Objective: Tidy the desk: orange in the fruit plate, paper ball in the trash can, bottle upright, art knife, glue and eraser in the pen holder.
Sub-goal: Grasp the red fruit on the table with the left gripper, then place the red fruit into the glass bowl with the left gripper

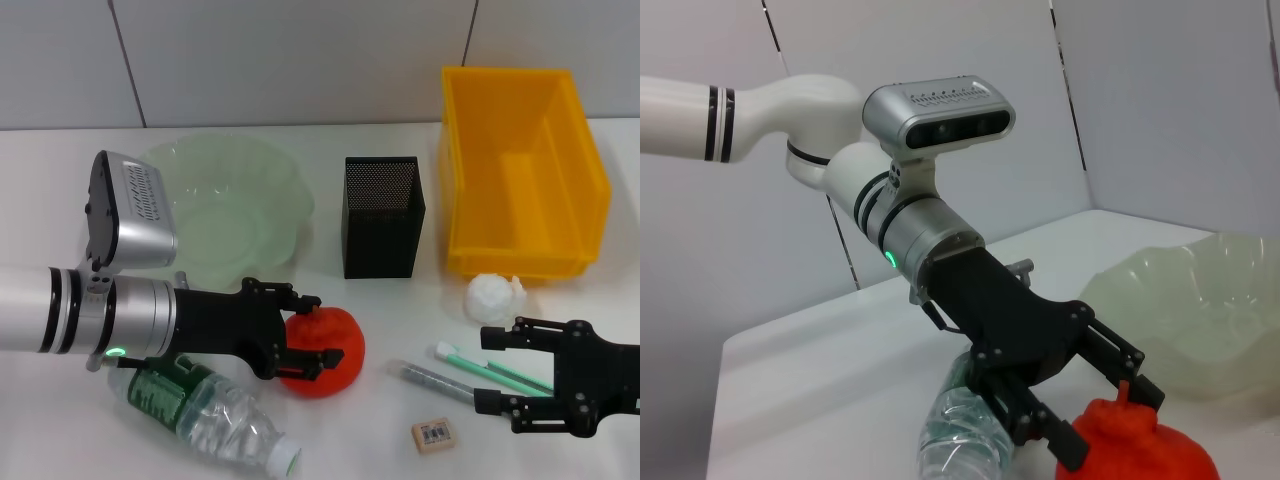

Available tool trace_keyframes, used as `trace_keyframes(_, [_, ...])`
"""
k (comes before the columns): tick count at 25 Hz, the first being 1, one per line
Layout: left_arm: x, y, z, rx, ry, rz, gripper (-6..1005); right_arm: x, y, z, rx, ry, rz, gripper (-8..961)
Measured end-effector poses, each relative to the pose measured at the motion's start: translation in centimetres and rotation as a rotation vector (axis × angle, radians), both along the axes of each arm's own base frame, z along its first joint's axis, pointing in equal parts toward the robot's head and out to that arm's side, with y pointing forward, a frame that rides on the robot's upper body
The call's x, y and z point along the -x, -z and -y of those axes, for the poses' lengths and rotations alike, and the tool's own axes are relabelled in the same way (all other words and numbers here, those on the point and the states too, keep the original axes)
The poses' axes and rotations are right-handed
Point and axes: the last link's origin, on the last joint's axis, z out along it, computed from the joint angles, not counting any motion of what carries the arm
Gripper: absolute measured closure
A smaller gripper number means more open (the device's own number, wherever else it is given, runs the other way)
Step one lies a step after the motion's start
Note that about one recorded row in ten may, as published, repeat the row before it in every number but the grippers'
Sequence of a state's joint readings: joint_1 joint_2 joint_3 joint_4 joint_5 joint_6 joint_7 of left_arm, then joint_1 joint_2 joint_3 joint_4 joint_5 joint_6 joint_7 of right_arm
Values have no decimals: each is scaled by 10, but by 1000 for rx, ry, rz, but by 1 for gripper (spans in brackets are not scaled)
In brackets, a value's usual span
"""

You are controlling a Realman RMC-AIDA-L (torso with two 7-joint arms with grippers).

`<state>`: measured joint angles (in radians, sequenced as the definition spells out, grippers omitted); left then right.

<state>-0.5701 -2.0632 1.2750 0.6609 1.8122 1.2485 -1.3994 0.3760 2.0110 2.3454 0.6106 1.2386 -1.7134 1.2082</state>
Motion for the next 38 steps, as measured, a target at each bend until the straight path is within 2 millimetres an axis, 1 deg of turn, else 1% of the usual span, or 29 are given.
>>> trace_keyframes(5, [-1,-1,0,1,5,2,230,0,0,0,-1,-1,3,181])
trace_keyframes(11, [-3,0,0,0,15,-3,476,-1,-1,0,-1,-1,4,181])
trace_keyframes(14, [-3,-1,-1,-2,18,-4,631,-1,-1,1,-2,-1,5,181])
trace_keyframes(24, [-7,-4,-1,-5,33,5,779,-1,-1,0,-6,0,7,181])
trace_keyframes(26, [-14,-14,0,-4,47,63,802,-2,-1,-1,-9,3,11,182])
trace_keyframes(28, [-14,-14,0,-4,47,63,818,-2,-1,-1,-11,4,12,182])
trace_keyframes(29, [-17,-20,-1,-14,45,93,826,-2,-1,-1,-11,4,13,182])
trace_keyframes(31, [-23,-52,-6,-102,28,250,828,-2,-1,-1,-12,3,13,182])
trace_keyframes(33, [-23,-52,-6,-102,28,250,830,-2,-1,-2,-12,2,13,182])
trace_keyframes(35, [-21,-77,-13,-216,5,341,832,-2,-1,-2,-12,2,13,182])
trace_keyframes(36, [-21,-77,-13,-216,5,341,832,-2,-1,-2,-12,2,13,182])
trace_keyframes(38, [-16,-93,-19,-303,-19,393,831,-1,-1,-2,-13,1,11,182])
